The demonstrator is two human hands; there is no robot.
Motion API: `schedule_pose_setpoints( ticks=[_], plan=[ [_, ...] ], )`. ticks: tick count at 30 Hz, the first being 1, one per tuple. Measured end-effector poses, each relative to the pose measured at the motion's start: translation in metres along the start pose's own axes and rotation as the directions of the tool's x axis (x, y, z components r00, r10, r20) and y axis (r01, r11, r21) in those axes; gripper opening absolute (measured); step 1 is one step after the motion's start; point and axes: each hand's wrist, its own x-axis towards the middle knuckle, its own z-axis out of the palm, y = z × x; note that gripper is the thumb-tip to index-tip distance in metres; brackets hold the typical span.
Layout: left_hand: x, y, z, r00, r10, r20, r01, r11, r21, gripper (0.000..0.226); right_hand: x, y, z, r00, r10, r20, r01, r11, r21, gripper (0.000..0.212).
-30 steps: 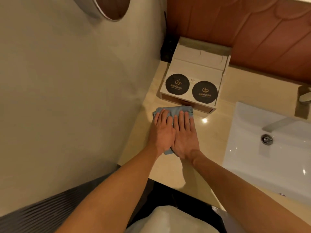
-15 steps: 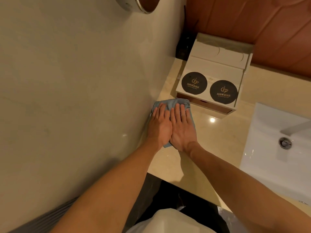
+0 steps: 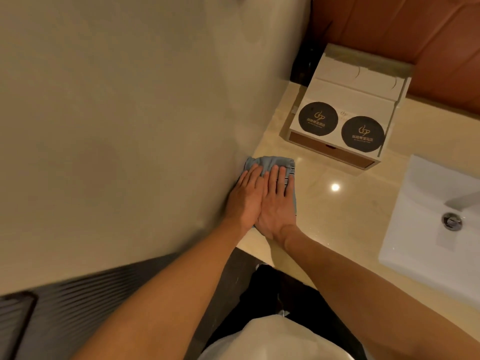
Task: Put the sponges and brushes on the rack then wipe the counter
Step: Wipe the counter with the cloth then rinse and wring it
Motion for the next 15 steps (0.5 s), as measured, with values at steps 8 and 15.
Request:
schedule_pose_setpoints(
  ticks=[8, 15],
  plan=[
    [-0.027, 0.003, -0.007, 0.995, -0.086, -0.042, 0.078, 0.982, -0.172, 0.052, -0.025, 0.010, -0.012, 0.992, -0.118, 0.046, 0.118, 0.993, -0.002, 0.086],
    [-0.032, 0.012, 0.008, 0.982, -0.134, -0.132, 0.119, 0.986, -0.120, 0.049, 0.001, 0.060, -0.044, 0.904, -0.396, -0.160, 0.402, 0.916, 0.005, 0.055]
  ],
)
